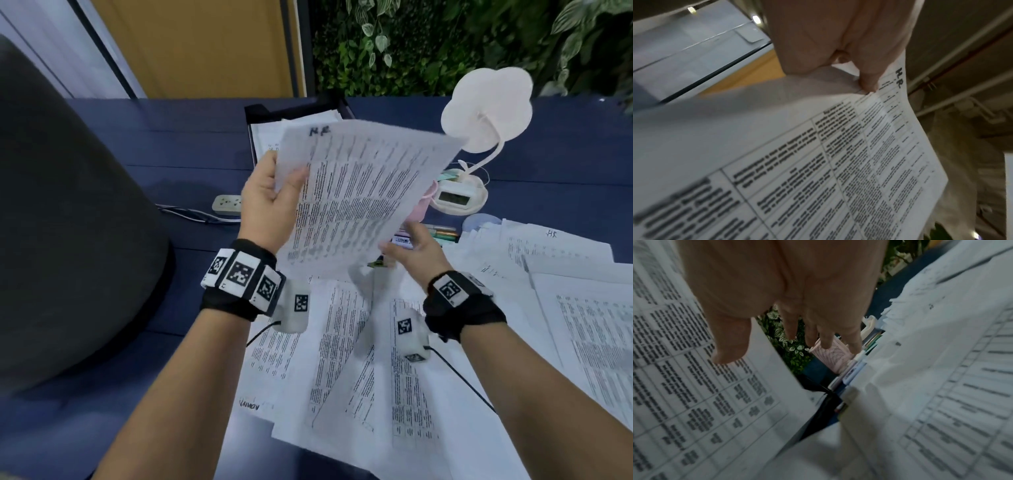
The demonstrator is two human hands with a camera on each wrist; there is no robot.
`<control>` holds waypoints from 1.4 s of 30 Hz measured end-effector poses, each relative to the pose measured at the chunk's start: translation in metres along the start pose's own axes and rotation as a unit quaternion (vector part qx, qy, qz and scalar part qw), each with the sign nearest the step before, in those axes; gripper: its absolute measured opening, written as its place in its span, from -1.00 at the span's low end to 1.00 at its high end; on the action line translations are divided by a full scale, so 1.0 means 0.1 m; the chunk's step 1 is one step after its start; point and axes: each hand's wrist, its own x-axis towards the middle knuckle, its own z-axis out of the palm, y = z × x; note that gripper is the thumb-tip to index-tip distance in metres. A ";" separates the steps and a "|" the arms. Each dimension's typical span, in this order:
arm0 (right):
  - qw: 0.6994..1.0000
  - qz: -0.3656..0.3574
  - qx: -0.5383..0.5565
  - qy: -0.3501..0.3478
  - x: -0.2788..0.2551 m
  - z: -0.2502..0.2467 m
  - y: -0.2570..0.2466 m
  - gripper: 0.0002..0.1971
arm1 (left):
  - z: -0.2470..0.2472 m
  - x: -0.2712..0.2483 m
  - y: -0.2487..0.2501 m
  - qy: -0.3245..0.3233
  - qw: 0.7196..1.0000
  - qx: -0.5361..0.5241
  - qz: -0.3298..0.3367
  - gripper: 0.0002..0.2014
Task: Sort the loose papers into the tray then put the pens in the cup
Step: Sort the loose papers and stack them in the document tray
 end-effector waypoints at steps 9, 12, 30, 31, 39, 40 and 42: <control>0.993 0.099 -0.009 -0.066 -0.13 -0.08 0.22 -0.88 | -0.01 -0.25 -0.41 -0.001 0.987 0.088 -0.136 -0.72; 0.973 0.168 -0.120 -0.099 -0.17 -0.15 0.48 -0.80 | -0.02 -0.50 -0.86 -0.101 0.939 0.209 -0.255 -0.43; 0.972 0.174 -0.141 -0.073 0.07 0.02 0.30 -0.74 | -0.10 -0.86 -1.44 -0.171 0.828 0.041 -0.532 -0.65; 0.974 0.175 -0.124 -0.067 0.11 0.06 0.27 -0.75 | -0.12 -0.84 -1.45 -0.190 0.816 0.031 -0.545 -0.61; 0.982 0.173 0.013 -0.075 0.35 0.28 0.07 -0.68 | -0.12 -0.55 -1.64 -0.082 0.848 0.103 -0.513 -0.53; 0.985 0.167 0.004 -0.047 0.39 0.29 0.07 -0.72 | -0.12 -0.51 -1.68 -0.065 0.853 0.118 -0.505 -0.54; 0.985 0.173 0.023 -0.008 0.50 0.32 0.12 -0.78 | -0.09 -0.44 -1.72 -0.034 0.861 0.129 -0.490 -0.53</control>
